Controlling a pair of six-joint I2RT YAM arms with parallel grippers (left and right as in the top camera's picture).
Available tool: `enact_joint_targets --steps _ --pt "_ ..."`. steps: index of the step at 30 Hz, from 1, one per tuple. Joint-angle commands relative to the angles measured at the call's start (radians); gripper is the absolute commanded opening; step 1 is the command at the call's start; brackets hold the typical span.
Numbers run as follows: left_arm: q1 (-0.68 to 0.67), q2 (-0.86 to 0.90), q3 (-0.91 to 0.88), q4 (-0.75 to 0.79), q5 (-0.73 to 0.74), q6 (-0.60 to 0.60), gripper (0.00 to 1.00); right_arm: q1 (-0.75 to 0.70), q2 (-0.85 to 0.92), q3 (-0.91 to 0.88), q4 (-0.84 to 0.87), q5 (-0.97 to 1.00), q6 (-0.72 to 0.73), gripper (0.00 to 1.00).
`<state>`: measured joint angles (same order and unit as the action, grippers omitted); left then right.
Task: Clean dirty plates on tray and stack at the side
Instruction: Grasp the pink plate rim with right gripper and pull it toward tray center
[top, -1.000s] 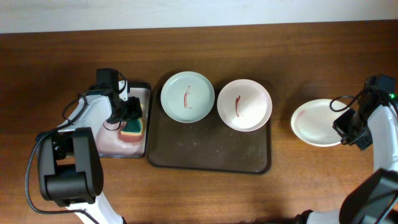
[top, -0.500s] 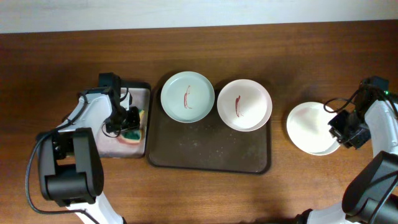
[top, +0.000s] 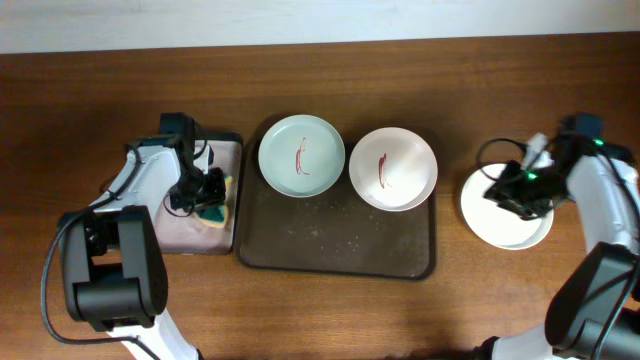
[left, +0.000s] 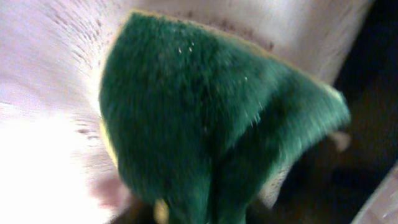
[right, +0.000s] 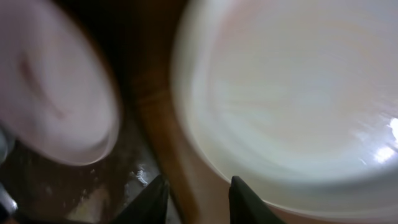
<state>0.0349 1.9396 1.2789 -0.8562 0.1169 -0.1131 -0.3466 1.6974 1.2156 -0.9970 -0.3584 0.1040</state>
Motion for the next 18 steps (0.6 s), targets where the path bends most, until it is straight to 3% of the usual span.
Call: enact_joint_targets --steps 1,6,8,12,16,18 --pt "0.000 -0.005 0.035 -0.018 0.003 0.002 0.70 0.114 0.005 0.014 0.056 -0.024 -0.074 0.37" --pt "-0.001 -0.005 0.032 -0.044 0.003 0.002 0.64 0.229 0.008 0.013 0.145 0.079 -0.058 0.41" --pt "-0.001 -0.005 0.032 -0.047 0.003 0.002 0.61 0.266 0.014 0.013 0.169 0.144 -0.040 0.47" --pt "-0.001 -0.005 0.032 -0.047 0.003 0.002 0.55 0.312 0.034 0.013 0.224 0.221 -0.040 0.47" --pt "-0.001 -0.005 0.031 -0.047 0.003 0.002 0.55 0.330 0.071 0.013 0.293 0.221 -0.040 0.46" --pt "-0.001 -0.005 0.031 -0.047 0.003 0.002 0.55 0.333 0.097 0.013 0.333 0.221 -0.040 0.41"
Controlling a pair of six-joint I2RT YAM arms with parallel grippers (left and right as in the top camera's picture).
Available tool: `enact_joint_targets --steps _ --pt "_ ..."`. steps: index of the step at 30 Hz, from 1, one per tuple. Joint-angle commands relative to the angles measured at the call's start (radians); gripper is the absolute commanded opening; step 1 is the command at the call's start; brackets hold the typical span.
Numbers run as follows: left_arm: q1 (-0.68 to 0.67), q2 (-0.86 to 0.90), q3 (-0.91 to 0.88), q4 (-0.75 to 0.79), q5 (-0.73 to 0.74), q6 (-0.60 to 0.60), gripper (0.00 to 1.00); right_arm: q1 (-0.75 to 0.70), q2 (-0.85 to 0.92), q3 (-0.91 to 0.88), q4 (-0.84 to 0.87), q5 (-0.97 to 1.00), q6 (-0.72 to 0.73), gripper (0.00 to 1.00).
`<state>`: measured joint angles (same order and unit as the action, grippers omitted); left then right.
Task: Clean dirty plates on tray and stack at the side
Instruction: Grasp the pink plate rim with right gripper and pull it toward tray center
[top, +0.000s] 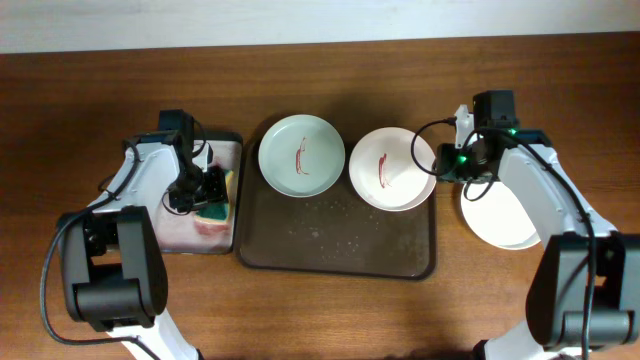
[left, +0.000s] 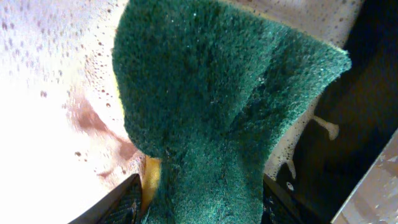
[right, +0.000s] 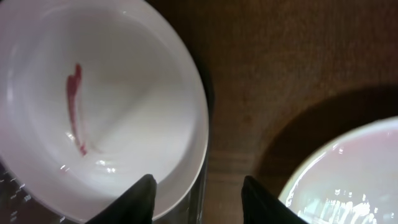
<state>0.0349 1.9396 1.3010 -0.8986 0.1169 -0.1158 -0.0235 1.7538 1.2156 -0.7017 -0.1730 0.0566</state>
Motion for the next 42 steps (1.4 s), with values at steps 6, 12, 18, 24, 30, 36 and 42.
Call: enact_joint_targets --steps 6,12,18,24,30,36,42 --pt "-0.001 -0.005 0.009 -0.005 0.003 0.005 0.54 0.011 0.101 0.013 0.145 0.015 0.007 0.35" --pt "-0.001 -0.005 0.009 -0.005 0.003 0.005 0.54 0.011 0.124 0.013 0.201 0.016 0.008 0.33" --pt "-0.001 -0.005 0.009 -0.005 0.003 0.004 0.54 0.011 0.167 0.013 0.201 -0.022 0.008 0.25" --pt "-0.001 -0.005 0.009 -0.005 0.003 0.005 0.54 0.011 0.169 0.013 0.196 -0.029 0.011 0.04" --pt "-0.001 -0.005 0.009 -0.004 0.003 0.005 0.54 0.011 0.147 0.014 0.110 -0.080 0.011 0.04" --pt "-0.001 -0.005 0.009 -0.002 0.003 0.005 0.52 0.011 0.090 0.014 -0.075 -0.245 0.011 0.04" --pt "-0.001 -0.005 0.009 0.005 0.003 0.005 0.54 0.032 0.093 0.010 -0.246 -0.283 0.011 0.04"
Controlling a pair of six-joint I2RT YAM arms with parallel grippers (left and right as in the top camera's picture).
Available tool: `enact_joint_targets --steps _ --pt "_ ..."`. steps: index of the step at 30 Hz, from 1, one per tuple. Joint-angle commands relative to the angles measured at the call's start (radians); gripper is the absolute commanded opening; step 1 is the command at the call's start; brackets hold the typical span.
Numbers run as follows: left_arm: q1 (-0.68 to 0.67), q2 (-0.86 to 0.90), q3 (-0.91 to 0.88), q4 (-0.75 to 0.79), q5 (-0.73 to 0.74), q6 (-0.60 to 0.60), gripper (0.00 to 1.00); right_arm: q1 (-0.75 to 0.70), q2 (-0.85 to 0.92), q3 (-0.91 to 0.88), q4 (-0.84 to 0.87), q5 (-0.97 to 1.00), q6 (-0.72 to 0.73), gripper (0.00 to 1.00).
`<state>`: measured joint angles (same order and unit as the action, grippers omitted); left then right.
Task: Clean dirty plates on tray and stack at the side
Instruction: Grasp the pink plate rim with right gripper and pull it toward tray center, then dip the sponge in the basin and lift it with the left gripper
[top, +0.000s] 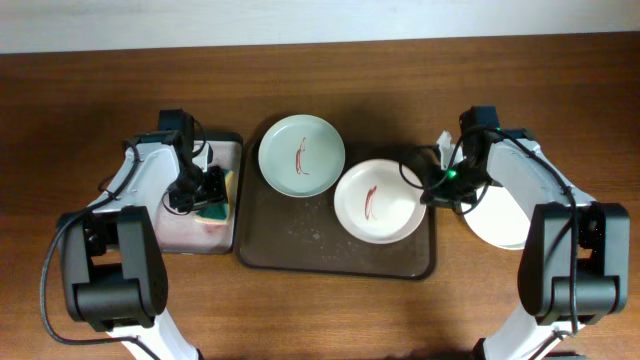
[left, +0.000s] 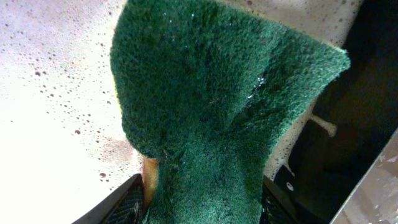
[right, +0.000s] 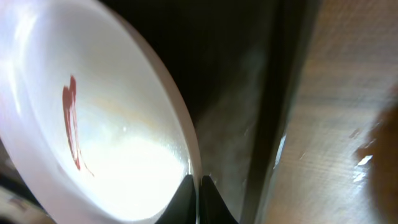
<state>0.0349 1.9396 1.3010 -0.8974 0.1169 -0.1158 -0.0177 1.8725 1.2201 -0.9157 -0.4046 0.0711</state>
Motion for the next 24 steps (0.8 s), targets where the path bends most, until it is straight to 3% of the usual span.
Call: enact_joint_targets --steps 1,4,7,10,12,16,24 --pt "-0.001 -0.005 0.009 0.007 0.003 0.005 0.55 0.038 -0.026 0.003 -0.035 -0.052 -0.003 0.04" --pt "-0.001 -0.004 0.009 0.020 0.002 0.005 0.50 0.080 -0.024 -0.007 -0.035 -0.026 -0.003 0.04" --pt "-0.001 -0.003 0.009 0.025 0.002 0.005 0.36 0.118 -0.021 -0.019 -0.034 0.052 0.004 0.04" --pt "-0.001 0.009 0.009 0.024 0.002 0.005 0.35 0.143 -0.018 -0.028 -0.034 0.103 0.021 0.04" --pt "-0.001 0.029 0.008 0.023 0.003 0.005 0.28 0.149 -0.018 -0.029 -0.034 0.106 0.023 0.04" --pt "-0.002 0.052 0.007 0.022 0.002 0.005 0.00 0.149 -0.018 -0.029 -0.034 0.106 0.023 0.06" --pt "0.008 0.041 0.054 -0.037 0.046 0.005 0.00 0.149 -0.018 -0.029 -0.030 0.106 0.023 0.19"
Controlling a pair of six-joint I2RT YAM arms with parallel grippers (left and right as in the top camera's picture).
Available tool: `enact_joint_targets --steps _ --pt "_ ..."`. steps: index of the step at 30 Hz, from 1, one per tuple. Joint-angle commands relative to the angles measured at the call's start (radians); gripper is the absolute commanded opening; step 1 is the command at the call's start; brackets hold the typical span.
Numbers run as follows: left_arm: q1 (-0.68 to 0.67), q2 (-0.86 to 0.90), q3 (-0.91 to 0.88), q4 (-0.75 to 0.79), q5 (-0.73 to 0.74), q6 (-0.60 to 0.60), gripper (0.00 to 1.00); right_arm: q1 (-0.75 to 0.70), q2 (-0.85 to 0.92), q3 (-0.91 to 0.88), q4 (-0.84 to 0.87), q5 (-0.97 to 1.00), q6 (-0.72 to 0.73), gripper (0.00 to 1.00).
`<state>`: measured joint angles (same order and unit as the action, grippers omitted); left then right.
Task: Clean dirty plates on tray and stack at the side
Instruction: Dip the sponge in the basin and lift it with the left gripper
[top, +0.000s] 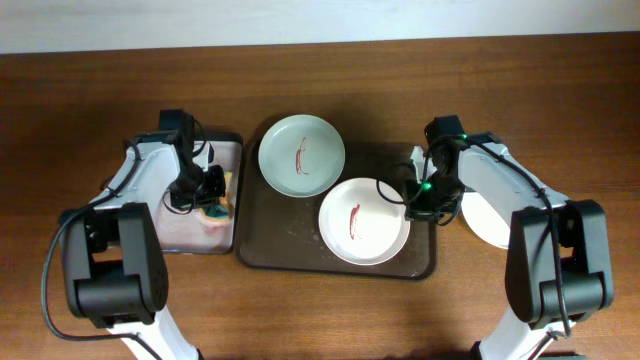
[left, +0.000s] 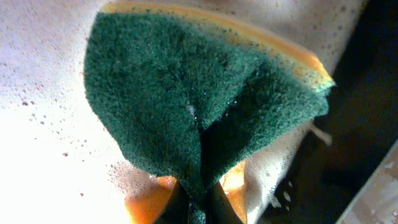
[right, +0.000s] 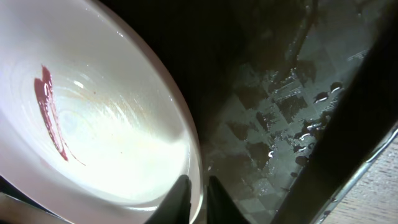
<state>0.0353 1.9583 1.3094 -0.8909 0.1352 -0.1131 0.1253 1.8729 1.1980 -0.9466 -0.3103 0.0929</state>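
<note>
A white plate (top: 363, 222) with a red smear lies at the front right of the dark tray (top: 290, 252). My right gripper (top: 418, 194) is shut on its right rim, the rim pinched between the fingers in the right wrist view (right: 194, 190). A pale green plate (top: 301, 156), also smeared red, sits at the tray's back left. My left gripper (top: 207, 190) is shut on the green-and-yellow sponge (left: 199, 106), folding it over the foamy basin (top: 175, 232).
A clean white plate (top: 488, 228) lies on the wooden table right of the tray, partly under my right arm. The tray floor (right: 292, 124) is wet. The foamy basin stands against the tray's left edge.
The white plate has moved toward the tray's front and left, my right gripper still on its rim. My left fingers, which stood wide round the sponge, have shut on it and folded it.
My right gripper was open over the clean plate at the right, then open at the white dirty plate's right rim. Later it was shut on that rim with the plate shifted inward, and now further forward. My left gripper stayed at the sponge in the basin throughout.
</note>
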Motion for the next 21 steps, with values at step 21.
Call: enact_joint_targets --steps 21 --pt "-0.058 -0.356 0.101 -0.044 -0.195 -0.065 0.00 0.006 0.002 -0.056 0.177 0.039 0.001 0.16"
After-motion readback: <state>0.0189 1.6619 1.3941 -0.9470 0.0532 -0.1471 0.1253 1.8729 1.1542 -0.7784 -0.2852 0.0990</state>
